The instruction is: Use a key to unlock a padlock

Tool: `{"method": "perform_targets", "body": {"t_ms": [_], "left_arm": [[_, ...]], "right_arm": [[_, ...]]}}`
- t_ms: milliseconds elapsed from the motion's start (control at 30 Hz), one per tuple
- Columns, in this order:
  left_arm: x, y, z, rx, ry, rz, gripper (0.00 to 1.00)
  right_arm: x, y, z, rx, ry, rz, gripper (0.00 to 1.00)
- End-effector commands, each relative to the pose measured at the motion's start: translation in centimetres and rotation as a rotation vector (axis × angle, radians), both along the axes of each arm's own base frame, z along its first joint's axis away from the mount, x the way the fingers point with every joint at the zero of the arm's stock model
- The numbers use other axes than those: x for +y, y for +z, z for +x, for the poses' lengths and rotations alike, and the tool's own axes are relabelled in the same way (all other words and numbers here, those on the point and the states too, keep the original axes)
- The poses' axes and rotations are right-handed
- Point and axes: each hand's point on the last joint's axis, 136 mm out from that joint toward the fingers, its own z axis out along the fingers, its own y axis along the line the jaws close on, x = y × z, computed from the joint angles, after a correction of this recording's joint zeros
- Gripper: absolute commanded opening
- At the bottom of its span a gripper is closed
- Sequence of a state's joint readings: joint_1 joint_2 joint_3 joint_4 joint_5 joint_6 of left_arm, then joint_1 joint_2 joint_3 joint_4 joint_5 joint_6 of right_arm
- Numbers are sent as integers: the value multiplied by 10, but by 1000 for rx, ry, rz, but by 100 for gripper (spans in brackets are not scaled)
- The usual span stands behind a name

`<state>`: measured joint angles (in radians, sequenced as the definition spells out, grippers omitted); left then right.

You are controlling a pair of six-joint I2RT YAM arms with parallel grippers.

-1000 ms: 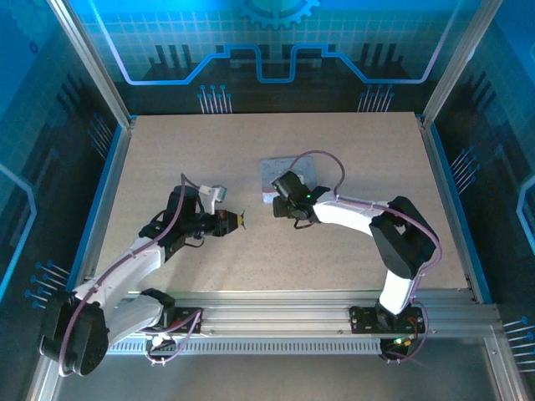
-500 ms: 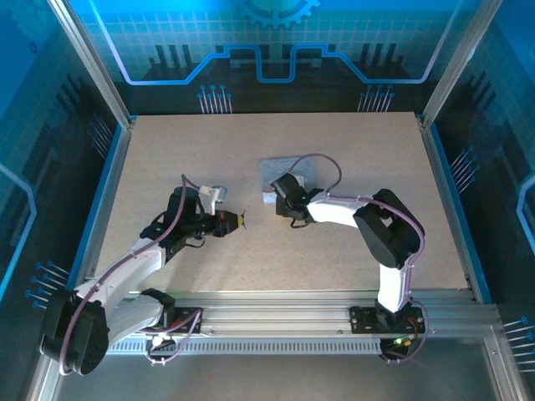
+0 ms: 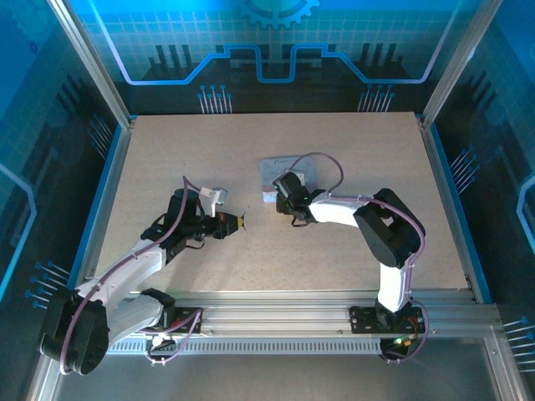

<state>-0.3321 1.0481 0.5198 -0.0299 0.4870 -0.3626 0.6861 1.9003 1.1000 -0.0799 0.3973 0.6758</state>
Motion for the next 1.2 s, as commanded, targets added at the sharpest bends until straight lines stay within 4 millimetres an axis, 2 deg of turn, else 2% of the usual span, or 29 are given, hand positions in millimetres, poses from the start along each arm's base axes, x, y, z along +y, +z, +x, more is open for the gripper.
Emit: {"method": "perform_targets", "body": {"t_ms": [0,133,300,533,667,767,967,1167], "left_arm": [[-2,-2,-3,-16,-23,6,0],[-2,-3,-4,-15,-23,5,0],[-2,-3,-3,-13,-21,4,0],[-2,-4,-4,-12,-24,8,0],[-1,-5,-5,-12,-28,15,0],[-1,-6,-5,-15,-31,17,0],[-2,-7,-4,-32,-28,24,0],[-16,-5,-10,-112,-80,35,0]], "right_arm": [[-14,5,11,-41,-34,-18,48],[-18,1,11,-31,-39,-25,51],[-18,-2,13,-27,-45,-31,50],[-15,-5,19,-35,-41,-36,36],[-9,-4,20,-40,-23,-25,22],[-5,0,19,-38,-6,-4,15],[3,11,6,16,46,36,8],[21,17,-13,109,145,110,2]]}}
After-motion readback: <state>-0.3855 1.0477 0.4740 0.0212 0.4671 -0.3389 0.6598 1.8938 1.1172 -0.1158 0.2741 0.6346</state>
